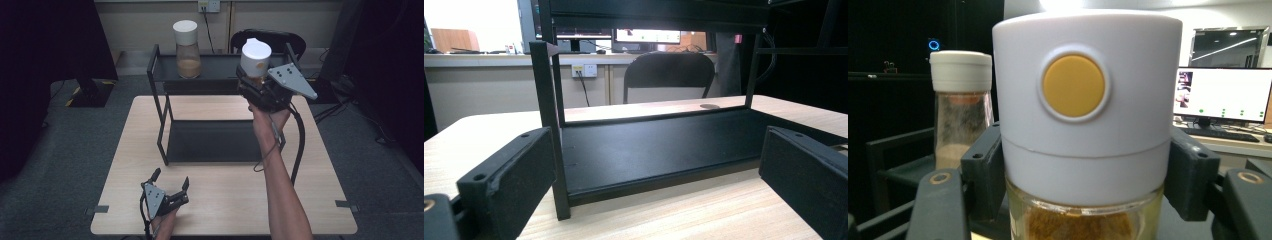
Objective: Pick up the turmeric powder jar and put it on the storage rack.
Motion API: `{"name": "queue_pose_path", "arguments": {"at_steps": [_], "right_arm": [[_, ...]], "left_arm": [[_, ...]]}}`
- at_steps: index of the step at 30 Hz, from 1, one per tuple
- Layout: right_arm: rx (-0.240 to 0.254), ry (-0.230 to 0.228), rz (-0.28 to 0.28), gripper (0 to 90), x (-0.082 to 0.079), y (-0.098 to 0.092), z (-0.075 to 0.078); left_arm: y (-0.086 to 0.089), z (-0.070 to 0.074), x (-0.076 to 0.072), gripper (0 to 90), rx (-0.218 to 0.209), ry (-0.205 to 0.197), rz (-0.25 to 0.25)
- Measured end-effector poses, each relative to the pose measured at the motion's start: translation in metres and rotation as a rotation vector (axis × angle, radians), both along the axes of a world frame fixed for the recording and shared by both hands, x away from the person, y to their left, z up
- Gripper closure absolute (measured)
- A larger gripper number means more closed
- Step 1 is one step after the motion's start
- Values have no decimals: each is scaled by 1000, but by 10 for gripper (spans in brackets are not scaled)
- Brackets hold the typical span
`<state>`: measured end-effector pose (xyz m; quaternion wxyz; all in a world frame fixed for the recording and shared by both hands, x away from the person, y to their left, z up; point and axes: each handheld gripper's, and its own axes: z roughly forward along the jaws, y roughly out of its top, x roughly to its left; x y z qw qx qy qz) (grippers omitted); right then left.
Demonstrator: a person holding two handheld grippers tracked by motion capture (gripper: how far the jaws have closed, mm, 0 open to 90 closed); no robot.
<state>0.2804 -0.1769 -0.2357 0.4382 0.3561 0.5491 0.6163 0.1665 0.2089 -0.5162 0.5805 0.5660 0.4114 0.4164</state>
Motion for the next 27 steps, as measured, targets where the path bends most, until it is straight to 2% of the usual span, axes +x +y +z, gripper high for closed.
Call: {"name": "queue_pose_path", "arguments": {"at_steps": [6, 14, 27], "right_arm": [[5, 4, 5, 299, 12, 5, 12], [7, 18, 15, 299, 29, 14, 21], [-10, 46, -17, 299, 53, 25, 30]], "left_arm": [[0, 0, 0, 11, 0, 0, 0], [0, 0, 0, 11, 0, 0, 0], [1, 0, 0, 11, 0, 0, -6]]}}
